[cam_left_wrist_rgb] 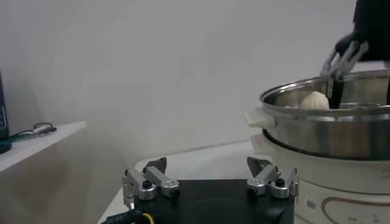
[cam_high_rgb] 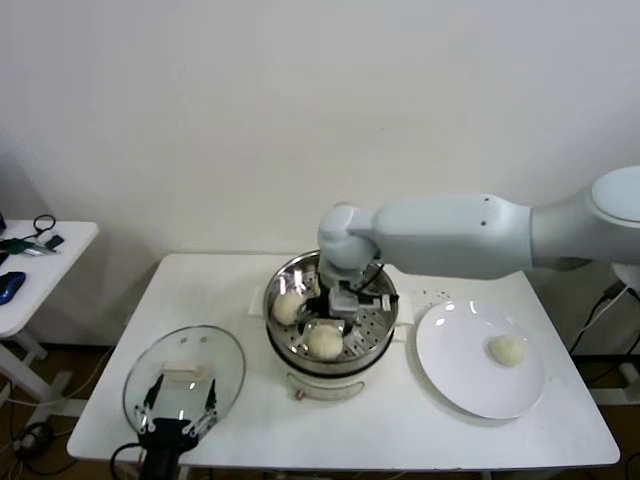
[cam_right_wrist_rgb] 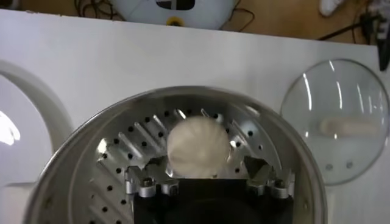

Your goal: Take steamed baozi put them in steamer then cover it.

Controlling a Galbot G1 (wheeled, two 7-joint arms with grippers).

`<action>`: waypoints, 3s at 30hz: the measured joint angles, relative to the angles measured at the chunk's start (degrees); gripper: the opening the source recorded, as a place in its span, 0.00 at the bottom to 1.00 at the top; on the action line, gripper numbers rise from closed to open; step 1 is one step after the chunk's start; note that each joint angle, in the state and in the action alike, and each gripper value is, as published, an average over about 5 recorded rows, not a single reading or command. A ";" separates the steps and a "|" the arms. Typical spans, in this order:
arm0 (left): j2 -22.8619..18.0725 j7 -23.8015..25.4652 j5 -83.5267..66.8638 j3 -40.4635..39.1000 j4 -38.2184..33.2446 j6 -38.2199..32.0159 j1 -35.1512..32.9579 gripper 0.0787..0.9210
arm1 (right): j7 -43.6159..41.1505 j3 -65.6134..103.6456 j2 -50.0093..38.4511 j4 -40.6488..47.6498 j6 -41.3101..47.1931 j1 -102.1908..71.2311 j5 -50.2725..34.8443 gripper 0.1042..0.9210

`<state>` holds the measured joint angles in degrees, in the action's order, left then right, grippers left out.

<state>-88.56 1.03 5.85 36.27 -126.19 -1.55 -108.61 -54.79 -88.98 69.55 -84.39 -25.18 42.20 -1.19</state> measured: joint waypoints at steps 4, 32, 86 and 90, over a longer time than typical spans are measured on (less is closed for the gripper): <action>0.04 0.04 -0.08 0.06 -0.20 0.00 0.04 0.88 | -3.25 -2.54 -3.29 1.61 1.55 5.50 -6.88 0.88; -0.29 1.17 -0.22 0.01 0.31 0.74 1.23 0.88 | -6.24 -0.76 -36.28 14.32 29.72 -10.60 -10.31 0.88; 0.10 1.18 1.36 -1.30 0.06 0.59 0.80 0.88 | -3.06 2.21 -33.62 9.60 37.47 -4.26 -20.80 0.66; 0.43 1.15 1.26 -1.25 0.17 0.60 0.84 0.88 | -2.45 -1.47 -30.35 4.84 39.12 4.80 -27.59 0.66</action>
<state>-88.13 2.18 7.11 35.01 -126.03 -0.95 -107.77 -57.24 -90.45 39.20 -79.55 13.94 47.00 -28.78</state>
